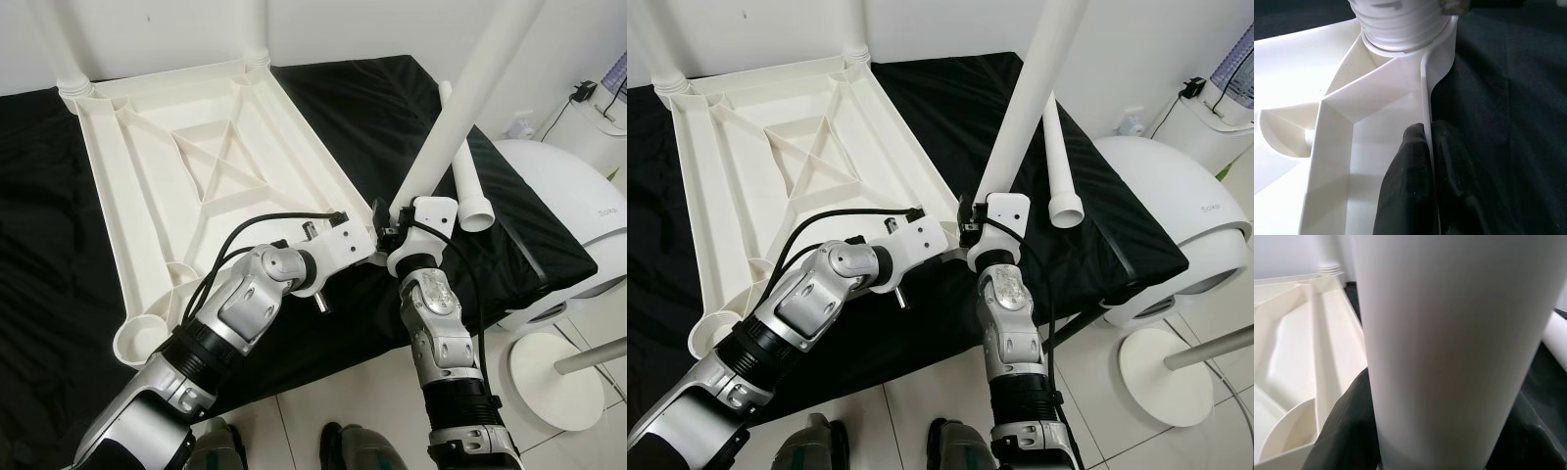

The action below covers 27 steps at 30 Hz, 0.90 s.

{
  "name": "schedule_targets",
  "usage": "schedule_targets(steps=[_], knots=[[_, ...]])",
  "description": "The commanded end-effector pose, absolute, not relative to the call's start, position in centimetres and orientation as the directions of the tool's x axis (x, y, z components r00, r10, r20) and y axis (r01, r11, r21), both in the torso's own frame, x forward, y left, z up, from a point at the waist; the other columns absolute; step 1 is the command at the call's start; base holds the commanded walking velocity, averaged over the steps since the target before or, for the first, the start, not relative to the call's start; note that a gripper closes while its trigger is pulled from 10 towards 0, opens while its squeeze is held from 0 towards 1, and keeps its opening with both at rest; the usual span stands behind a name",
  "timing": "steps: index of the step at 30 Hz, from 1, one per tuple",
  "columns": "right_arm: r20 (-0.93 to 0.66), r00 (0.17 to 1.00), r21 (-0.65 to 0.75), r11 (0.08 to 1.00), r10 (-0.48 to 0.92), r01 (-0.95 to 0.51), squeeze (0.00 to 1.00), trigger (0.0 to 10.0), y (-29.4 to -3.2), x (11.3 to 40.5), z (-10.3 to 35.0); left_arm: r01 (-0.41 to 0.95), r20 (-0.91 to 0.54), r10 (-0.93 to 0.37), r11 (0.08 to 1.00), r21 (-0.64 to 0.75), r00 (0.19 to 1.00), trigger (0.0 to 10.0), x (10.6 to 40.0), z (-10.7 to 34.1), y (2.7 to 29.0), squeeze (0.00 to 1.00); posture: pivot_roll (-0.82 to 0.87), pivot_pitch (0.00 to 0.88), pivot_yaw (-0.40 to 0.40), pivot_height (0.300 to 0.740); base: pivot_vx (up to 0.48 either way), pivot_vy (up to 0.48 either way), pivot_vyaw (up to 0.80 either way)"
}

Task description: Building children table

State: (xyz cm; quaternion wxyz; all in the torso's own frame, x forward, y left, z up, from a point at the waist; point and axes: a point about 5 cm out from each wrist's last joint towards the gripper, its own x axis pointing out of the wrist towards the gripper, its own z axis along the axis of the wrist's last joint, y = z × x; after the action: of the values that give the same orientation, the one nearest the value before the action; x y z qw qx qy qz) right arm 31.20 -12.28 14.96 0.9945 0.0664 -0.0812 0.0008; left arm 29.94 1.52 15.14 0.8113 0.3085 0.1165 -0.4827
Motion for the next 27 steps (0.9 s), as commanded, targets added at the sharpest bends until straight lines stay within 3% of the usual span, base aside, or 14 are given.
schedule_targets(steps=[1, 3, 4, 22, 23, 25, 26, 27], knots=[[0.151, 0.986, 0.19, 0.981, -0.069, 0.039, 0.0, 10.0, -12.2, 31.1, 15.1, 0.864, -0.527, -0.69, 0.334, 0.377, 0.497, 10.0, 29.6, 14.0, 1.4, 0.0, -0.03, 0.086, -0.044, 0.74, 0.0, 0.0, 0.0], [0.146, 0.987, 0.2, 0.979, -0.073, 0.043, 0.0, 10.0, -12.2, 31.0, 15.2, 0.863, -0.526, -0.689, 0.336, 0.377, 0.499, 10.0, 29.6, 14.0, 1.4, 0.0, -0.02, 0.086, -0.045, 0.74, 0.0, 0.0, 0.0], [0.146, 0.987, 0.212, 0.977, -0.069, 0.037, 1.0, 10.0, -12.3, 31.0, 15.3, 0.862, -0.526, -0.688, 0.337, 0.378, 0.499, 10.0, 29.6, 14.0, 1.5, 0.0, -0.02, 0.086, -0.046, 0.74, 0.0, 0.0, 0.0], [0.128, 0.99, 0.14, 0.988, 0.055, -0.073, 1.0, 10.0, -14.7, 30.9, 14.4, 0.859, -0.525, -0.684, 0.344, 0.38, 0.506, 10.0, 29.7, 14.0, 1.6, 0.0, -0.02, 0.081, -0.049, 0.74, 0.0, 0.0, 0.0], [0.144, 0.977, 0.079, 0.982, 0.158, -0.17, 0.0, 10.0, -15.4, 30.8, 14.3, 0.858, -0.526, -0.683, 0.344, 0.381, 0.507, 10.0, 29.7, 14.0, 1.7, 0.0, -0.02, 0.08, -0.049, 0.74, 0.0, 0.0, 0.0], [0.144, 0.977, 0.079, 0.982, 0.158, -0.17, 0.0, 10.0, -15.4, 30.8, 14.3, 0.858, -0.526, -0.683, 0.344, 0.381, 0.507, 10.0, 29.7, 14.0, 1.7, 0.0, -0.02, 0.08, -0.049, 0.74, 0.0, 0.0, 0.0], [0.136, 0.96, 0.058, 0.965, 0.245, -0.255, 0.0, 10.0, -16.0, 30.8, 13.9, 0.858, -0.525, -0.683, 0.344, 0.381, 0.507, 10.0, 29.7, 14.0, 1.6, 0.0, -0.02, 0.077, -0.05, 0.74, 0.0, 0.0, 0.0], [0.136, 0.96, 0.058, 0.965, 0.245, -0.255, 0.0, 10.0, -16.0, 30.8, 13.9, 0.858, -0.525, -0.683, 0.344, 0.381, 0.507, 10.0, 29.7, 14.0, 1.6, 0.0, -0.02, 0.077, -0.05, 0.74, 0.0, 0.0, 0.0]])
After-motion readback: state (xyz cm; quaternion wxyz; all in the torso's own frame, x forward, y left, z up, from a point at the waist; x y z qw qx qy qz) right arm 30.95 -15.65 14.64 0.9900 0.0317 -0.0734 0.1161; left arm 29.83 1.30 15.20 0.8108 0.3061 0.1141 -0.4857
